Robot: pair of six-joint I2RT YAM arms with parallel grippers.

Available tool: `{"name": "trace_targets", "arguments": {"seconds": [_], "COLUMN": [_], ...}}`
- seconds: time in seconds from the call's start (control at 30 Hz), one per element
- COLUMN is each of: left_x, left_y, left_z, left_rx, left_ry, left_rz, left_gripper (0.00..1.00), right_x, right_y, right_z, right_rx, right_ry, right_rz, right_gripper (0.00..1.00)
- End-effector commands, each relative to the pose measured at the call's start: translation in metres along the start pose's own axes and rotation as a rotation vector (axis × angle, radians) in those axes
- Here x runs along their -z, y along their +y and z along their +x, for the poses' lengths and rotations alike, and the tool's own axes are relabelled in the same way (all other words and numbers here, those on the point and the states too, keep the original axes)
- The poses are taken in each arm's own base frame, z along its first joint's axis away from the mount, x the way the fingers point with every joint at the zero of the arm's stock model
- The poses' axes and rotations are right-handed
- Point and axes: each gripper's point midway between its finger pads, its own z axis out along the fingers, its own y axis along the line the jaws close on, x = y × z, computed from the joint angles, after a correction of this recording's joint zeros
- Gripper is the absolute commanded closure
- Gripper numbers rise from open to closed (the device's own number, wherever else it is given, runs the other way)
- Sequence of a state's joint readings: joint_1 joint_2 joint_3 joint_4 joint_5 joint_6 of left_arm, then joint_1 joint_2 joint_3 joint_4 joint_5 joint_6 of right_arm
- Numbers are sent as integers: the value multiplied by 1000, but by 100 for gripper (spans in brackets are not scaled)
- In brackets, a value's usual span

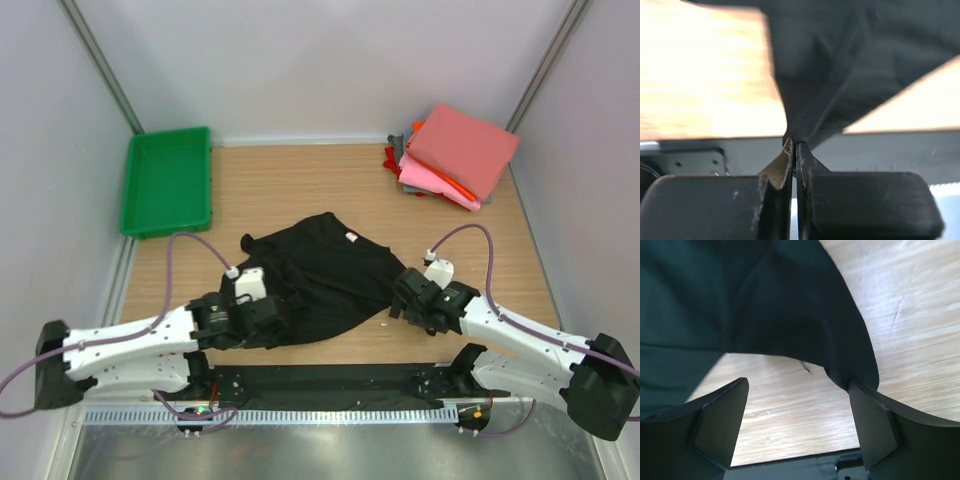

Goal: Fold and stack the t-shirts
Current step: Flatten the tshirt out

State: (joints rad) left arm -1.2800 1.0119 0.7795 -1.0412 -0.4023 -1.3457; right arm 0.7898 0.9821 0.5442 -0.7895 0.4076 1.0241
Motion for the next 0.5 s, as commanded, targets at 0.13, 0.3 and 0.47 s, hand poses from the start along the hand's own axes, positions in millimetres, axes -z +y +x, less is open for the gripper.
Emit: {"name": "trace_targets", "arguments": {"seconds": [0.13,0.3,0.47], "left_x": [-5,6,16], "left_y": [47,55,73], "left_z": [-34,-67,-114], "left_rx": [56,93,157], "left_ry": [-78,-138,-181], "left_rz": [-72,-135,-147], "left_gripper": [100,100,100], "right_x": [-1,0,-3], "right_y": [7,-3,-5], "right_z": [28,29,29], "right_rx": [21,12,-11], "right_ry": [101,83,60], "right_rz": [-57,-21,-33], "right_gripper": [14,14,14]}}
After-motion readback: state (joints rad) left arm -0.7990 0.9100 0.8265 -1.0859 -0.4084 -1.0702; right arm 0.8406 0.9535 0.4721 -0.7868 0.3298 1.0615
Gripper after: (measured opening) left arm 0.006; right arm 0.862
